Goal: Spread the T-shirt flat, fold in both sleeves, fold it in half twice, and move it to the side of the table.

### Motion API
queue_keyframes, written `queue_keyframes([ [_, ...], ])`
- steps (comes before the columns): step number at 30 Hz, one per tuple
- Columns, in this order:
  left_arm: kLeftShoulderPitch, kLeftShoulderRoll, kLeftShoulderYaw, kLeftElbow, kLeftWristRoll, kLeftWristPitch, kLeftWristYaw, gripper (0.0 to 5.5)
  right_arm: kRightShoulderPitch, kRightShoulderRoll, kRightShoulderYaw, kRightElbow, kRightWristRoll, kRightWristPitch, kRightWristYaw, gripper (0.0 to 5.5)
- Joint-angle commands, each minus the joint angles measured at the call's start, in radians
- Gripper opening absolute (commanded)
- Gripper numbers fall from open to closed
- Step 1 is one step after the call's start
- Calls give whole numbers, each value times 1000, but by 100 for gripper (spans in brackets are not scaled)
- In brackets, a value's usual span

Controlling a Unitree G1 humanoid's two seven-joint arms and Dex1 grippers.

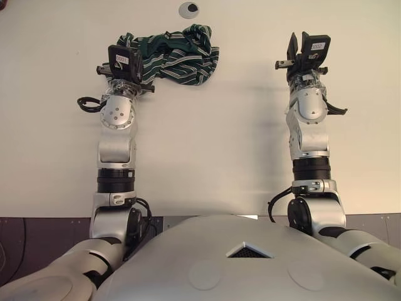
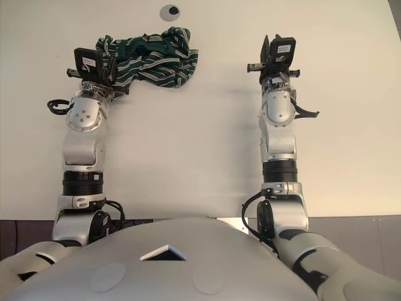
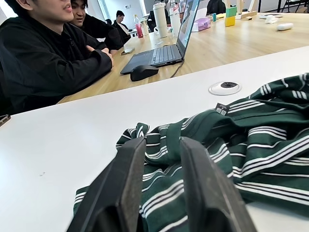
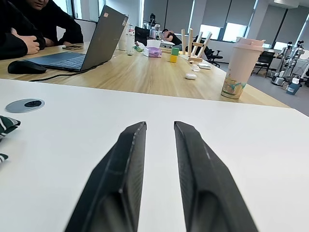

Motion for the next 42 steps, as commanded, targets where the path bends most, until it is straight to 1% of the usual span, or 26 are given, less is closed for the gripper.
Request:
queue_keyframes([
  [1,-15,9,13,23,-1,-9,-1,123,-9,3,3,-4,-2,5,-4,104],
  [20,-1,-37,45,-1,-49,-62,-3,123,-23,-10,12,11,1,4,11,104],
  [22,-10,-31,49,11,-57,-44,-17,123,-24,-11,13,12,1,3,11,104],
  [26,-81,29,49,151,-30,-28,-36,123,-29,-8,14,15,1,2,7,104],
  [31,-246,109,5,499,24,-35,-81,123,-40,-9,16,26,1,-2,9,104],
  [34,-273,111,-35,594,21,-11,-163,123,-44,-12,14,30,2,-6,10,104],
  [38,-204,96,-108,542,14,39,-296,123,-48,-16,11,33,3,-8,11,104],
  [42,-62,118,-244,347,13,50,-478,123,-69,-28,7,33,9,-7,27,104],
])
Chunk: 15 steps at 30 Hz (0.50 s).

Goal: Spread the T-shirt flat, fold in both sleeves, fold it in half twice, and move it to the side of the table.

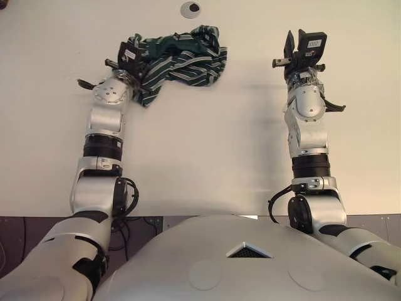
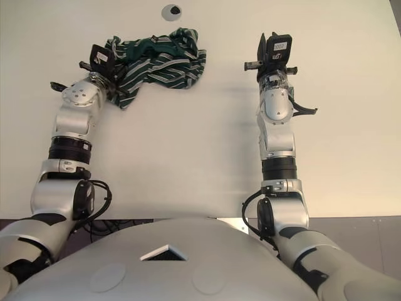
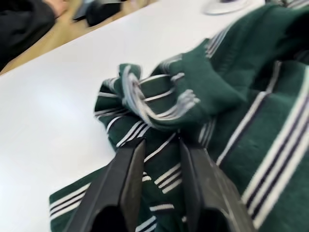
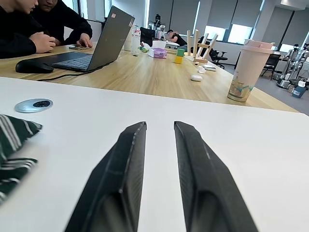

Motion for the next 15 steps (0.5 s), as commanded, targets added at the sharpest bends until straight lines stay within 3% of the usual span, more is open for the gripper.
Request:
queue_keyframes([
  [1,176,6,-148,-136,-12,62,-195,123,-43,-23,-7,0,12,1,29,104],
  [7,269,61,-205,-319,-14,140,-252,123,-81,-71,-4,-49,78,41,203,104],
  [15,205,174,-117,-609,-73,303,-290,123,-182,-291,49,-128,190,183,627,104],
])
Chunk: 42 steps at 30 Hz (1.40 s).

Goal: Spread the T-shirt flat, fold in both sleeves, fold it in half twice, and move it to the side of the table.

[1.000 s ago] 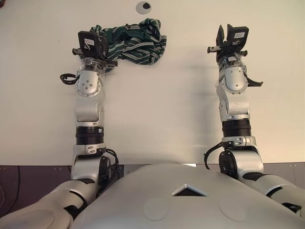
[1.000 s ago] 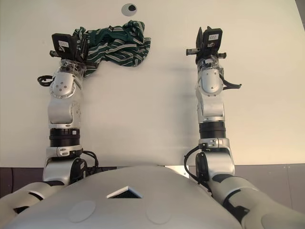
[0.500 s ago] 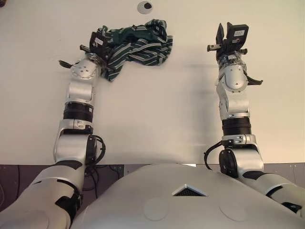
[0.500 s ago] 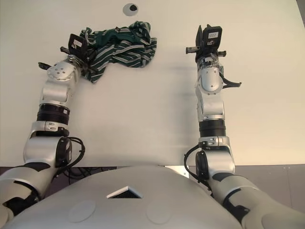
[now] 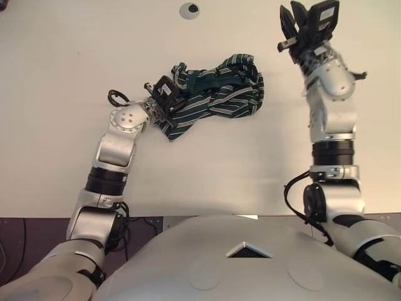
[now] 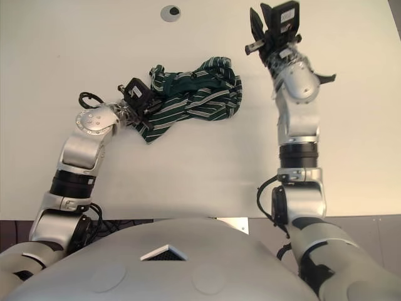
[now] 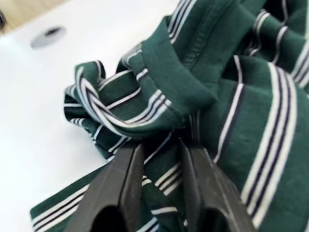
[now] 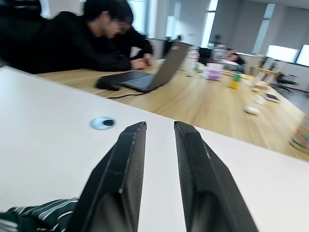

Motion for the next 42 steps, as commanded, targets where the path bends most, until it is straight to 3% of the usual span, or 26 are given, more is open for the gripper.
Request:
queue_keyframes([
  [1,-43,105,0,-63,21,36,-58,123,-26,-106,77,-46,-1,25,194,104],
  [7,-87,204,-44,-3,87,-47,-109,123,26,-258,237,4,-158,-156,387,104],
  [12,-113,209,-57,60,120,-118,-108,123,42,-296,284,42,-207,-208,451,104],
  [26,-139,188,-52,91,139,-151,-100,123,-33,-267,372,273,-435,-408,330,104],
  [42,-142,177,-51,86,139,-144,-97,123,-43,-259,402,309,-457,-467,306,104],
])
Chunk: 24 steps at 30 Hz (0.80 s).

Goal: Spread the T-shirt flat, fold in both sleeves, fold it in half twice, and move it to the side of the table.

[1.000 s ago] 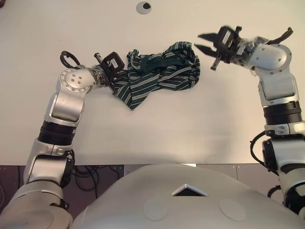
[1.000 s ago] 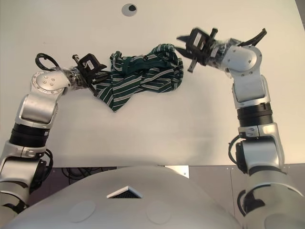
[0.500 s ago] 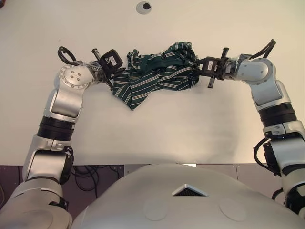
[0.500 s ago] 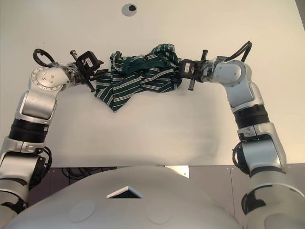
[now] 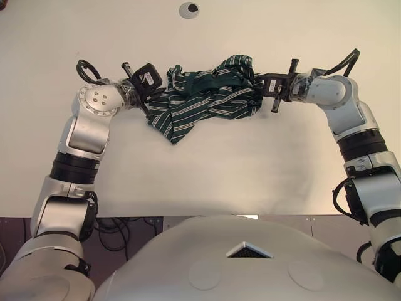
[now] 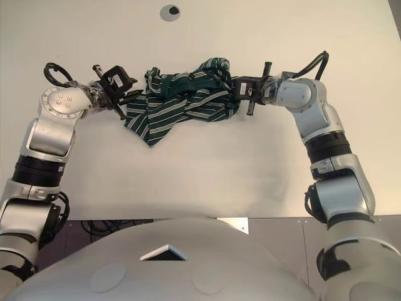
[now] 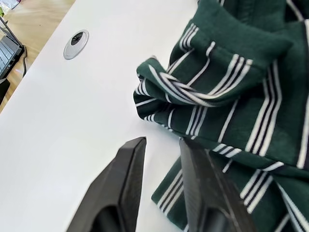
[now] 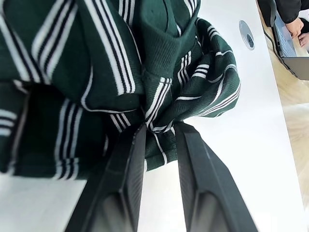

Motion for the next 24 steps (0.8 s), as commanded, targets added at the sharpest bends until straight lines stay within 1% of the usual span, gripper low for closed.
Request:
queue_keyframes([
  [1,-17,-8,-1,-4,7,3,3,123,-11,-7,4,-6,-14,-27,-10,104],
  [11,-9,-8,8,-12,10,10,2,123,20,-16,1,-77,-7,-10,6,104],
  [17,-9,-7,9,-11,8,5,-1,123,36,-9,16,-67,-26,-6,-2,104],
  [24,-12,-8,9,-15,7,5,-3,123,-6,15,27,16,-91,-30,-103,104],
])
